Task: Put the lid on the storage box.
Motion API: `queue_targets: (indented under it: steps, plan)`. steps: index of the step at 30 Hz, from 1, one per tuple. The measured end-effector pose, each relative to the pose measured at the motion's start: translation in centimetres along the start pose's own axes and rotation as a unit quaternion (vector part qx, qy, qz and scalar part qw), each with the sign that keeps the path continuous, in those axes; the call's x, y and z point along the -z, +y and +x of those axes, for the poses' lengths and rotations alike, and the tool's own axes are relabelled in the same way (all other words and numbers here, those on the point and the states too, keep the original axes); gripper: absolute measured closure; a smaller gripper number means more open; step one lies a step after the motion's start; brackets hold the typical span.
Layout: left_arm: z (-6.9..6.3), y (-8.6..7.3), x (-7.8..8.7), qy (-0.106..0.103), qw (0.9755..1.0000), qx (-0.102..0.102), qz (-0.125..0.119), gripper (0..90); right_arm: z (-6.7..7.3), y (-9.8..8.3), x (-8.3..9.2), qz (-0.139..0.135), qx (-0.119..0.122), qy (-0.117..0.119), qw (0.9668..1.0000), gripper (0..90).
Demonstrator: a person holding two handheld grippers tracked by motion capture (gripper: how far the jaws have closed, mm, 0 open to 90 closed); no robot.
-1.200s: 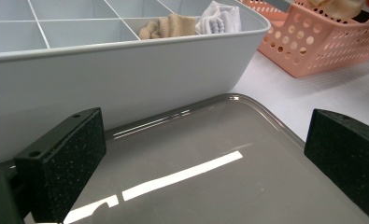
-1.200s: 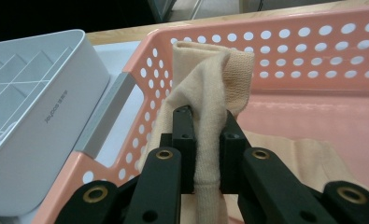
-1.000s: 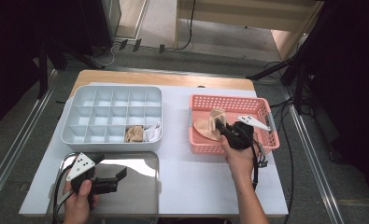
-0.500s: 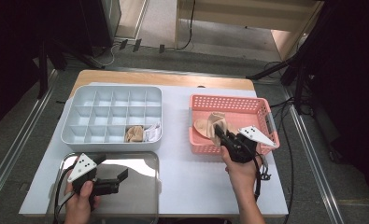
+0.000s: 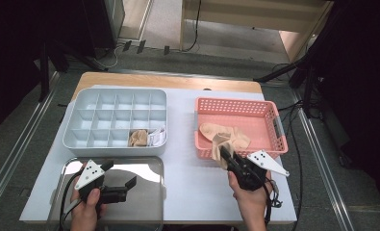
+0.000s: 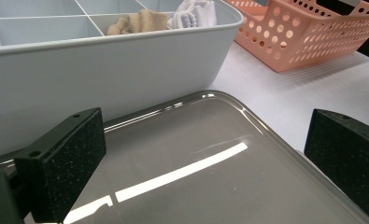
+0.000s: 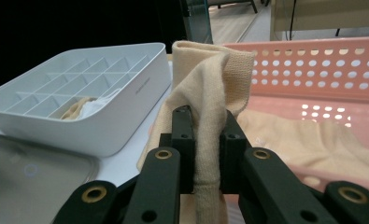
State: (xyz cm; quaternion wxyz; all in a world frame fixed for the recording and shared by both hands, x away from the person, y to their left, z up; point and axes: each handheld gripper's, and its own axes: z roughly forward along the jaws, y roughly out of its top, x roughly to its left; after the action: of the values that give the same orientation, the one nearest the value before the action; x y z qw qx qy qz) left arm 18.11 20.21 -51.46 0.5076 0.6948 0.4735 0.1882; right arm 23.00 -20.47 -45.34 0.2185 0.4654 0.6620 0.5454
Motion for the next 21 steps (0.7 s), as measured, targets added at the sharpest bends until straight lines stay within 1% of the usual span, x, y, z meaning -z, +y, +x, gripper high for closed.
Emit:
queue_targets:
  steps: [2, 4, 5, 7, 10, 12, 15, 17, 18, 19, 20, 21]
  plan:
    - [-0.2, 0.0, -0.1, -0.002, 1.0000, -0.001, 0.000, 0.0, 0.3, -0.5, 0.4, 0.000, 0.004, 0.001, 1.0000, 81.7]
    - [-0.4, 0.0, -0.1, -0.003, 1.0000, 0.000, 0.000, 0.0, 0.4, -0.7, 0.6, 0.001, 0.003, 0.004, 1.0000, 81.7]
    - [-0.6, 0.0, -0.3, -0.004, 1.0000, -0.003, 0.003, 0.0, 0.7, -1.1, 1.2, 0.000, 0.004, 0.006, 1.0000, 81.6]
    - [-0.8, 0.0, -0.4, -0.008, 1.0000, -0.004, 0.003, 0.0, 0.9, -1.5, 1.6, -0.003, 0.002, 0.011, 0.9999, 81.5]
    - [-1.2, 0.0, -0.7, -0.012, 0.9999, -0.007, 0.006, 0.0, 1.2, -2.0, 2.1, 0.001, 0.007, 0.012, 0.9999, 81.4]
    - [-1.4, 0.1, -0.7, -0.015, 0.9999, -0.006, 0.005, 0.0, 1.4, -2.5, 2.4, 0.004, 0.005, 0.016, 0.9999, 81.3]
    - [-1.8, 0.2, -0.8, -0.021, 0.9997, -0.006, 0.004, 0.0, 1.8, -3.6, 2.9, 0.010, 0.010, 0.012, 0.9998, 81.2]
    - [-2.1, 0.2, -0.8, -0.026, 0.9996, -0.006, 0.004, 0.0, 2.0, -4.2, 3.1, 0.014, 0.017, 0.004, 0.9997, 81.1]
    - [-2.1, 0.2, -0.8, -0.026, 0.9996, -0.006, 0.004, 0.0, 2.0, -4.5, 3.3, 0.018, 0.012, 0.005, 0.9998, 81.0]
    - [-2.2, 0.2, -1.0, -0.027, 0.9996, -0.007, 0.004, 0.0, 2.0, -4.5, 3.3, 0.018, 0.012, 0.005, 0.9998, 81.0]
    - [-2.5, 0.2, -1.1, -0.030, 0.9995, -0.008, 0.006, 0.0, 1.9, -5.3, 3.3, 0.028, 0.012, 0.002, 0.9995, 80.8]
    - [-2.5, 0.2, -1.1, -0.030, 0.9995, -0.008, 0.006, 0.0, 1.9, -5.5, 3.3, 0.031, 0.012, 0.003, 0.9994, 80.5]
